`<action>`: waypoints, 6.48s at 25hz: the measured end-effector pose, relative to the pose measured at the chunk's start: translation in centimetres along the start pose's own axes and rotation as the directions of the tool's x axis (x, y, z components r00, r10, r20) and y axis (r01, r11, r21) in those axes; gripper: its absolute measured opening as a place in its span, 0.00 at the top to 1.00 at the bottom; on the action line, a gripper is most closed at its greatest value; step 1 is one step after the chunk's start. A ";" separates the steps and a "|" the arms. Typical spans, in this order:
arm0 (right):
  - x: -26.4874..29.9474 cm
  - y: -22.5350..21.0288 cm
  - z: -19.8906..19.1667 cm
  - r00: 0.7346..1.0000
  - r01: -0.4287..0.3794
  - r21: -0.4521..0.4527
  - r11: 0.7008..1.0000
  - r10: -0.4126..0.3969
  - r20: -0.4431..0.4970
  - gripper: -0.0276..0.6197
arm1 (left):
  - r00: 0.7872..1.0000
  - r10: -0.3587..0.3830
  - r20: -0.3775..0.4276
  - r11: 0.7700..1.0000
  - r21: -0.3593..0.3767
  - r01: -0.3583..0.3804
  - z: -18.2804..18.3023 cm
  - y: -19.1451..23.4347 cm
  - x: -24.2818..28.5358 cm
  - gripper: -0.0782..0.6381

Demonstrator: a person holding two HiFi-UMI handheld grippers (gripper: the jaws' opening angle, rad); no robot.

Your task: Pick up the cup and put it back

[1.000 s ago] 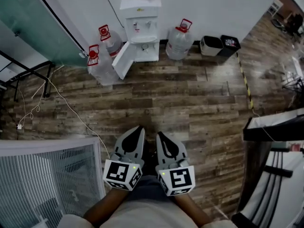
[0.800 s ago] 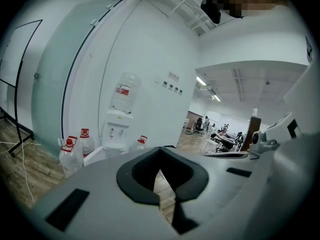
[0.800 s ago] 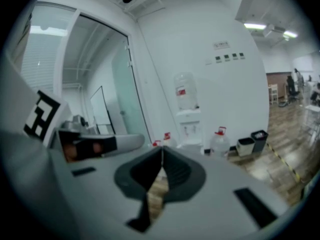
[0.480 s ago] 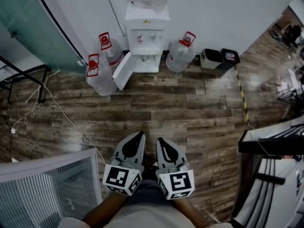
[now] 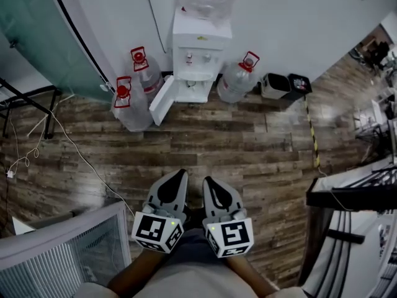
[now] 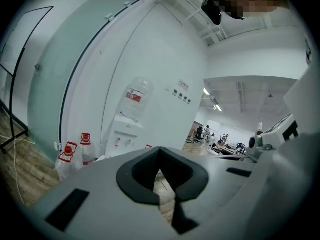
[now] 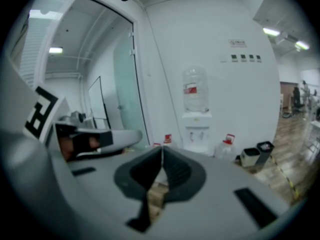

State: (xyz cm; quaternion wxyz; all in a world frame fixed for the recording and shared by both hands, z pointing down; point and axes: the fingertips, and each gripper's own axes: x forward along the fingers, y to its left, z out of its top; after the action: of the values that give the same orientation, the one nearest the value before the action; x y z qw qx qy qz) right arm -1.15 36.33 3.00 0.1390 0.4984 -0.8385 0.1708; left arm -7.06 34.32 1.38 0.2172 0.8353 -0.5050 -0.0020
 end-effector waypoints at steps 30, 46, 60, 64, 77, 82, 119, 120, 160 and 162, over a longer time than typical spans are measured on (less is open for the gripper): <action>14.6 -14.1 6.9 1.000 -0.019 0.069 0.997 0.020 -0.017 0.92 | 0.999 -0.007 -0.052 1.000 -0.014 0.007 4.7 4.3 19.1 0.88; 20.7 -19.8 9.6 0.995 -0.096 0.182 0.978 0.092 0.035 0.92 | 0.998 0.015 -0.059 0.999 0.037 -0.013 6.8 5.3 27.7 0.88; 32.7 -19.9 13.0 0.991 -0.061 0.033 0.998 0.056 0.123 0.92 | 0.997 -0.041 -0.066 0.998 0.042 0.044 8.1 15.3 36.5 0.88; 37.6 -20.2 10.8 0.991 -0.069 -0.020 0.997 0.071 0.111 0.92 | 0.998 -0.042 -0.044 0.997 0.066 0.045 6.3 18.8 39.3 0.88; 46.0 -25.6 -3.7 0.991 -0.094 -0.052 0.994 0.098 0.091 0.92 | 0.998 0.004 0.056 0.998 0.062 -0.007 -7.1 25.0 45.8 0.88; 49.6 -27.3 -9.1 0.989 -0.089 -0.055 0.994 0.095 0.115 0.92 | 0.997 -0.008 0.079 0.993 0.117 -0.001 -12.7 26.2 48.7 0.88; 68.5 -38.1 -32.1 0.981 -0.116 -0.105 0.988 0.131 0.143 0.92 | 0.974 0.059 0.221 0.990 0.110 -0.085 -36.9 40.2 59.9 0.88; 69.0 -38.2 -32.5 0.982 -0.114 -0.112 0.987 0.129 0.141 0.92 | 0.973 0.057 0.225 0.990 0.111 -0.084 -37.2 40.7 60.1 0.88; 86.7 -42.0 -43.9 1.000 -0.023 -0.098 0.995 0.025 0.011 0.72 | 0.987 0.066 0.148 0.989 0.119 -0.084 -44.0 47.1 66.1 0.88; 87.3 -42.1 -44.1 1.000 -0.029 -0.093 0.995 0.030 0.003 0.72 | 0.987 0.063 0.147 0.989 0.120 -0.081 -44.0 47.1 66.3 0.88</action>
State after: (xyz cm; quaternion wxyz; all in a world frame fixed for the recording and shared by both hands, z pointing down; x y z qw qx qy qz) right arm -1.72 -32.50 84.26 0.1579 0.4793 -0.8531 0.1326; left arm -4.50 -24.37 72.75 0.1275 0.8261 -0.5485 -0.0223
